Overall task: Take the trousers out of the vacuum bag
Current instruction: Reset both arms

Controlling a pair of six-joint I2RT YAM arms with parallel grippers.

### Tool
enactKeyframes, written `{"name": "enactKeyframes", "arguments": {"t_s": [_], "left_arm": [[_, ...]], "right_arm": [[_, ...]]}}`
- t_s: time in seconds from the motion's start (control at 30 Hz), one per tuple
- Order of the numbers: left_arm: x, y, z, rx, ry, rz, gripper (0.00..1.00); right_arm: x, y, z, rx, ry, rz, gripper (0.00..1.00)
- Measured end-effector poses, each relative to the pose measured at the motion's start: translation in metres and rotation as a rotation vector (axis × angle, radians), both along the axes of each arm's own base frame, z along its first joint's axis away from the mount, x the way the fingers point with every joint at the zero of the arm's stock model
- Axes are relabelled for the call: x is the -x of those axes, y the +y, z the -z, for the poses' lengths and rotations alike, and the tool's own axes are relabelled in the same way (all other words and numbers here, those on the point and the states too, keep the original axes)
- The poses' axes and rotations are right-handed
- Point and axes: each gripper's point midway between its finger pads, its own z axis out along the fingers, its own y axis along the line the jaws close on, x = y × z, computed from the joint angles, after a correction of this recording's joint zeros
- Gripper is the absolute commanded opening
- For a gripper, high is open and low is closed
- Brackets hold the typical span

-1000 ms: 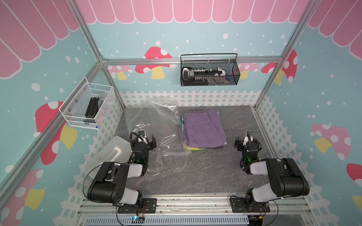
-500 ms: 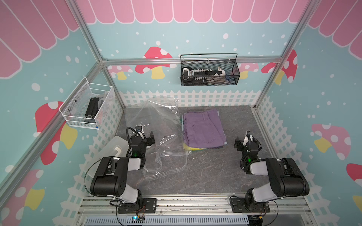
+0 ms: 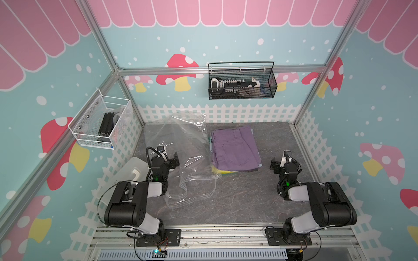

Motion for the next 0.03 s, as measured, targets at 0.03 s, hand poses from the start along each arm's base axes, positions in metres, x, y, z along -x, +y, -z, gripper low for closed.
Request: {"name": "enactKeyframes", "arguments": {"t_s": [0.03], "left_arm": [[0.0, 0.0, 0.0, 0.0, 0.0, 0.0, 0.99]], "right_arm": [[-0.0006, 0.0008, -0.0005, 0.002, 0.0, -0.003, 0.99]]}}
